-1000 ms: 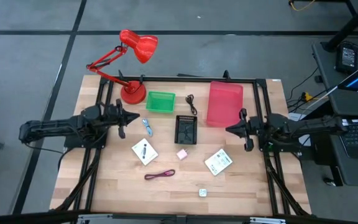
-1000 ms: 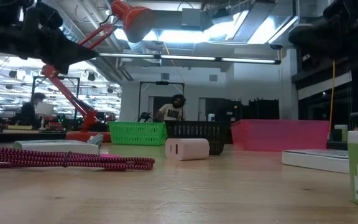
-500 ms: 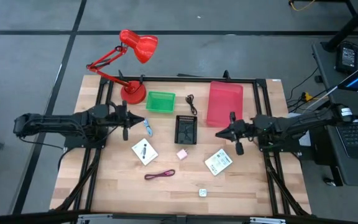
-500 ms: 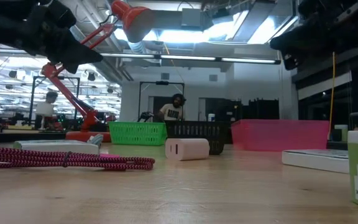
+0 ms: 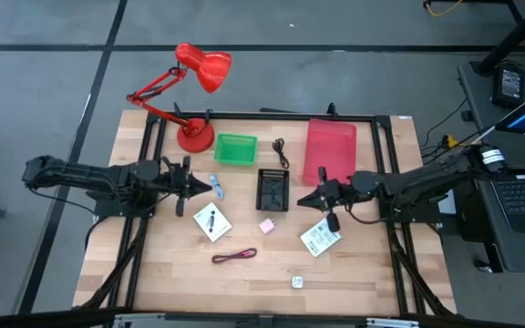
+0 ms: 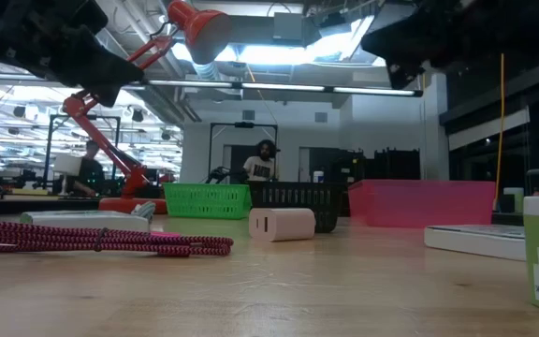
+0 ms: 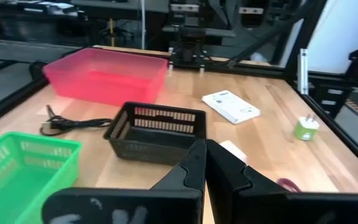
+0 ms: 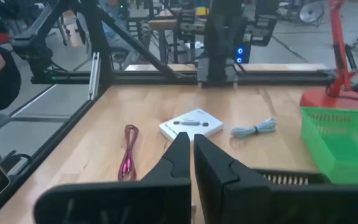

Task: Pick and place items into bin
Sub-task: Put the left white card reader box into the pink bin

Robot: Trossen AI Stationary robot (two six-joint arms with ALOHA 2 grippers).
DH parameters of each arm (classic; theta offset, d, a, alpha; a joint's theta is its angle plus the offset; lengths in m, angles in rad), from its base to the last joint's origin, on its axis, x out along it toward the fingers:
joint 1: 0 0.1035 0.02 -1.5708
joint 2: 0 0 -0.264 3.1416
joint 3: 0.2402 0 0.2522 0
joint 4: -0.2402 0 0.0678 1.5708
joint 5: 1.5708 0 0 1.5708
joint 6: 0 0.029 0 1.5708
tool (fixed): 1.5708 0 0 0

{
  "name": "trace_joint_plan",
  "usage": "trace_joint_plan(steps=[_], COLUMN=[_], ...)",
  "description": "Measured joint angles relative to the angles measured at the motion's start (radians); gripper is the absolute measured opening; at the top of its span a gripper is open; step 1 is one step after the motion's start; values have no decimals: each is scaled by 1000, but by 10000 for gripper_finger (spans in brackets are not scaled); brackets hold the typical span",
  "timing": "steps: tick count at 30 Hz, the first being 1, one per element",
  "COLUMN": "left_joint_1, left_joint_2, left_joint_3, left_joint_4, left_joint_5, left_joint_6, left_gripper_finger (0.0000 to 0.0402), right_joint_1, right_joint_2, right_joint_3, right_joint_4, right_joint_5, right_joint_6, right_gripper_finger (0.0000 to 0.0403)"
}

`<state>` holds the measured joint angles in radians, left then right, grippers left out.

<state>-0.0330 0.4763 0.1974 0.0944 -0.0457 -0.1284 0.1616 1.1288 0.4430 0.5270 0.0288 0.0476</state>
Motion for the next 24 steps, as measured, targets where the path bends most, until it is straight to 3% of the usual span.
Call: trace_joint_plan(steps=[8, 14, 18, 24], left_joint_1=[-100, -163, -200, -253], left_joint_2=[1, 17, 39, 79], left_joint_3=[0, 0, 0, 0], left_joint_4=[-6, -46, -78, -96], left_joint_5=[-62, -112, -145, -169], left_joint_6=[-12, -89, -138, -189], left_gripper_finger=[3, 3, 3, 3], right_joint_1=[0, 0, -18, -79], right_joint_2=[168, 293, 392, 524], right_joint_3=[122, 253, 353, 481], right_joint_4=[0, 1, -16, -39], right_joint_5=[-5, -11, -114, -373], right_joint_6=[-5, -107, -165, -182], right_gripper_finger=[5, 5, 5, 5])
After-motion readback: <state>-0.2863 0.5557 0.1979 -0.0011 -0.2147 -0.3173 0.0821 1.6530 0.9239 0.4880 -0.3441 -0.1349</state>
